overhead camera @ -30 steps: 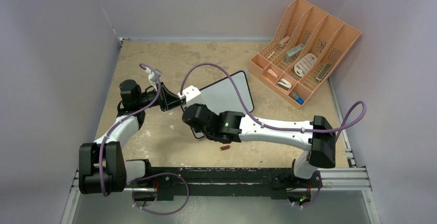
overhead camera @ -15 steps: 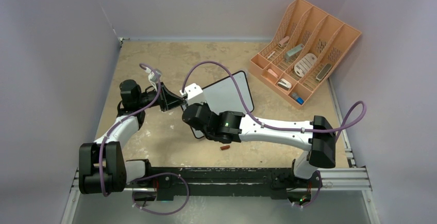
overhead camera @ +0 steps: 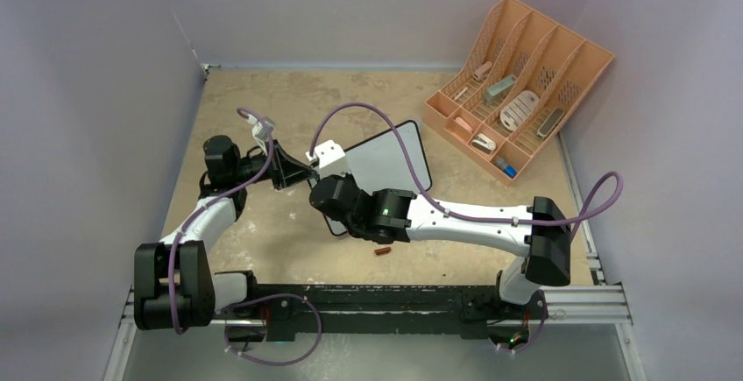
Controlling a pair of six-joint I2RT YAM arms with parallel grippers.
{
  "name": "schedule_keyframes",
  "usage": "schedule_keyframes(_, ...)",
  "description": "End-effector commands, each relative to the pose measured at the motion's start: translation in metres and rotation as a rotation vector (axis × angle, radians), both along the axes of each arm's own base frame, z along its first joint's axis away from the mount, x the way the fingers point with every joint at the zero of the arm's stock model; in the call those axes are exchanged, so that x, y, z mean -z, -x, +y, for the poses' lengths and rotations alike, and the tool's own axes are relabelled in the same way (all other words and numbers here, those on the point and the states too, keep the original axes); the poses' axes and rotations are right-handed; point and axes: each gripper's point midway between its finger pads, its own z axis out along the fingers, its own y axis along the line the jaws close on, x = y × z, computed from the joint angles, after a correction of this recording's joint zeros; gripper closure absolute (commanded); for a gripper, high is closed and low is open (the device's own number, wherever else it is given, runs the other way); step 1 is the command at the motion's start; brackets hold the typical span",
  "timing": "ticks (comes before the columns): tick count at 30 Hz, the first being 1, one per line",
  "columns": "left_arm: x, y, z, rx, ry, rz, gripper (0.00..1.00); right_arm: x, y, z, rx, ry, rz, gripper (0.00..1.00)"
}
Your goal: Write a sentence on the whiteboard
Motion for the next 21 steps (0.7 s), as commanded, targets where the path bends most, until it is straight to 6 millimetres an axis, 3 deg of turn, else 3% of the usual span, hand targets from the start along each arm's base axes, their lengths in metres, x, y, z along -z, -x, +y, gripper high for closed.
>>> schedule_keyframes(1, -0.0039, 0.0022, -0.0044, 0.037, -0.011, -0.046, 1.00, -0.0282, -0.0053, 0.0036, 0.035, -0.076, -0.042, 1.00)
schedule_keyframes(12, -0.0041, 0.0025, -0.0047, 0.036, -0.012, -0.048, 1.00, -0.0323, -0.0057, 0.0090, 0.021, -0.093, -0.047, 1.00)
schedule_keyframes(21, -0.0048, 0.0025, -0.0047, 0.037, -0.012, -0.050, 1.00, -0.0246, -0.0058, 0.0107, 0.020, -0.070, -0.038, 1.00)
